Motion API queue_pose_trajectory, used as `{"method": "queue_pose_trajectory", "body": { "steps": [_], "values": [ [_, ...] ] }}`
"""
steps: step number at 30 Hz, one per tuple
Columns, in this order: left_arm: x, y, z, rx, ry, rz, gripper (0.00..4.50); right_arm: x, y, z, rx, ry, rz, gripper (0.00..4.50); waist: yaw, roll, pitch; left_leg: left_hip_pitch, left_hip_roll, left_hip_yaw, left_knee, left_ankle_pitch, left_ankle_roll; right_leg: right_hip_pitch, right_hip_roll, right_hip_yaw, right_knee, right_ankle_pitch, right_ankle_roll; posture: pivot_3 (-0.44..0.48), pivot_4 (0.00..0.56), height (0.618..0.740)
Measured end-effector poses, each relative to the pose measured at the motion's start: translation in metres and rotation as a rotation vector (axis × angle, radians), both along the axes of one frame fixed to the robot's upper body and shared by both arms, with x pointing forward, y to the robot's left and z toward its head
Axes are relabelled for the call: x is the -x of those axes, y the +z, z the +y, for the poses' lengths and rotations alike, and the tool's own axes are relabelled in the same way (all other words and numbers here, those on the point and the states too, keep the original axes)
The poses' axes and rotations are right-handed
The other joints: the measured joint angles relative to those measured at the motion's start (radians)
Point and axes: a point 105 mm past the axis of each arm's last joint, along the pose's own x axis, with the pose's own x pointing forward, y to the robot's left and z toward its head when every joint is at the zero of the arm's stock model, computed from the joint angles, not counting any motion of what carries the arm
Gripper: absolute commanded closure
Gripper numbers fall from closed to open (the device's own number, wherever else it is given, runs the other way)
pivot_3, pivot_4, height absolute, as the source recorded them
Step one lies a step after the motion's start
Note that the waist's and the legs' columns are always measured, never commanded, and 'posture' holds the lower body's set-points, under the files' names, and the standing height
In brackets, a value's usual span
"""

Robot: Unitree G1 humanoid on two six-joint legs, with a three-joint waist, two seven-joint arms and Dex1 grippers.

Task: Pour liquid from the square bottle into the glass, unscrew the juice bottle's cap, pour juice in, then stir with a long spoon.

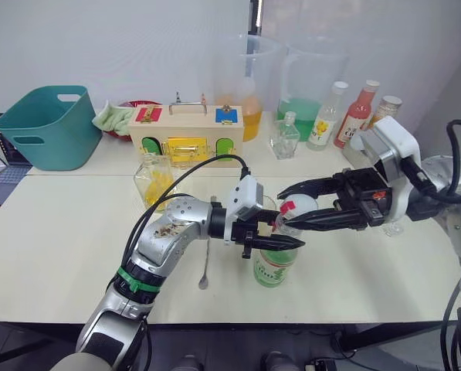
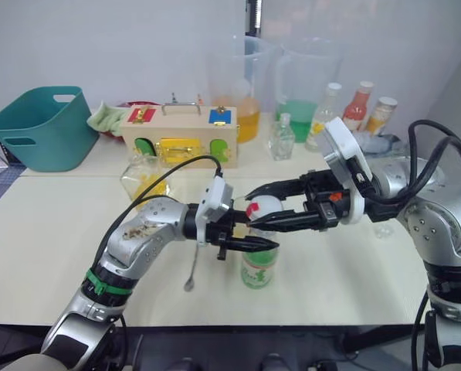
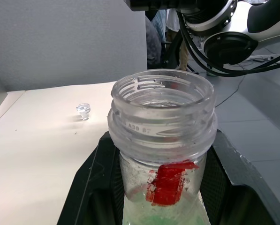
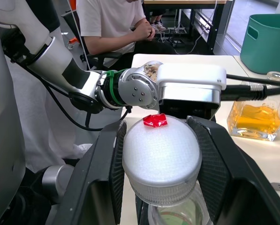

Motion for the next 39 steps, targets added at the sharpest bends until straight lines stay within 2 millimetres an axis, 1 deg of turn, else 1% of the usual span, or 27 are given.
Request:
{"method": "queue_pose_trajectory", "body": {
  "steps": [4,6,8,9,11,13,15,19,22,26,28,31,34,35,37,39],
  "values": [
    [0.0,0.0,0.0,0.0,0.0,0.0,2.97,-0.002,0.002,-0.003,-0.015,-0.033,-0.011,2.91,0.0,0.0,0.0,0.0,0.0,0.0,0.0,0.0,0.0,0.0,0.0,0.0,0.0,0.0,0.0,0.0,0.15,0.74],
    [0.0,0.0,0.0,0.001,0.0,0.0,2.97,-0.007,0.005,-0.009,-0.035,-0.088,-0.022,2.91,0.0,0.0,0.0,0.0,0.0,0.0,0.0,0.0,0.0,0.0,0.0,0.0,0.0,0.0,0.0,0.0,0.15,0.74],
    [0.0,0.0,0.0,0.005,0.002,0.005,2.97,-0.024,0.01,-0.031,-0.069,-0.269,-0.044,2.91,0.007,0.0,0.0,-0.001,0.0,0.0,0.0,0.0,0.0,0.0,0.0,0.0,0.0,0.0,0.0,0.0,0.15,0.74],
    [0.0,0.0,0.0,0.009,0.004,0.007,2.97,-0.035,0.011,-0.048,-0.083,-0.384,-0.058,2.91,0.01,0.0,0.0,-0.001,0.0,0.0,0.0,0.0,0.0,0.0,-0.001,0.0,-0.001,0.0,0.0,0.0,0.15,0.74],
    [0.0,0.0,0.001,0.019,0.013,0.014,2.97,-0.053,0.006,-0.081,-0.104,-0.595,-0.065,2.91,0.012,0.0,0.0,-0.001,0.0,0.001,0.0,0.0,0.0,0.0,-0.001,0.0,-0.001,0.0,0.0,0.0,0.15,0.74],
    [-0.001,0.001,0.003,0.021,0.027,0.025,2.97,-0.062,-0.004,-0.1,-0.104,-0.722,-0.055,2.91,0.009,0.0,0.0,0.0,0.0,0.001,0.0,0.0,0.0,-0.001,0.0,0.001,0.0,0.0,0.0,0.0,0.15,0.74],
    [-0.004,0.002,0.004,0.026,0.047,0.04,2.97,-0.066,-0.011,-0.117,-0.121,-0.838,-0.061,2.91,0.004,0.001,0.0,0.0,0.0,0.001,-0.001,0.0,0.0,-0.001,0.0,0.001,0.001,0.0,0.0,0.0,0.15,0.74],
    [-0.01,0.004,0.011,0.031,0.084,0.06,2.97,-0.073,-0.03,-0.145,-0.113,-1.042,-0.061,2.91,-0.003,0.001,0.0,0.0,0.0,0.001,0.0,0.0,0.0,-0.001,0.0,0.001,0.001,0.0,0.0,0.0,0.15,0.74],
    [-0.011,0.004,0.014,0.029,0.092,0.065,2.97,-0.079,-0.049,-0.156,-0.113,-1.164,-0.057,2.91,-0.004,0.001,0.0,0.0,0.0,0.001,-0.001,0.0,0.0,-0.001,0.0,0.002,0.001,0.0,0.0,0.0,0.15,0.74],
    [-0.013,0.005,0.019,0.025,0.105,0.081,2.97,-0.088,-0.082,-0.161,-0.166,-1.283,0.009,2.91,-0.005,0.001,0.0,0.0,0.0,0.002,-0.001,0.0,0.0,-0.001,0.0,0.002,0.001,0.0,0.0,0.0,0.15,0.74],
    [-0.013,0.006,0.021,0.019,0.109,0.083,2.97,-0.092,-0.094,-0.164,-0.175,-1.329,0.024,2.91,-0.005,0.002,0.0,0.0,0.0,0.002,-0.001,0.0,0.0,-0.001,0.0,0.002,0.001,0.0,0.0,0.0,0.15,0.74],
    [-0.012,0.006,0.023,0.007,0.11,0.074,2.97,-0.098,-0.107,-0.169,-0.163,-1.396,0.003,2.91,-0.005,0.002,0.0,0.001,0.0,0.002,-0.001,0.0,0.0,-0.001,0.0,0.002,0.001,0.0,0.0,0.0,0.15,0.74],
    [-0.011,0.007,0.025,0.001,0.113,0.074,2.97,-0.101,-0.128,-0.173,-0.147,-1.438,0.035,2.91,-0.005,0.002,0.0,0.001,0.0,0.002,-0.001,0.0,0.0,-0.001,0.0,0.002,0.001,0.0,0.0,0.0,0.15,0.74],
    [-0.011,0.007,0.025,0.002,0.113,0.076,2.97,-0.101,-0.132,-0.173,-0.135,-1.439,0.044,2.91,-0.004,0.002,0.0,0.001,0.0,0.002,-0.001,0.0,0.0,-0.001,0.0,0.003,0.001,0.0,0.0,0.0,0.15,0.74],
    [-0.012,0.007,0.025,0.001,0.113,0.078,2.97,-0.102,-0.133,-0.173,-0.13,-1.442,0.032,2.91,-0.005,0.002,0.0,0.001,0.0,0.002,-0.001,0.0,0.0,-0.001,0.0,0.003,0.001,0.0,0.0,0.0,0.15,0.74],
    [-0.013,0.007,0.029,-0.005,0.125,0.075,2.97,-0.108,-0.136,-0.173,-0.154,-1.467,0.029,2.91,-0.01,0.002,0.0,0.002,0.001,0.002,-0.001,0.0,0.0,0.0,0.001,0.003,0.001,0.0,0.0,0.0,0.15,0.74]
  ]
}}
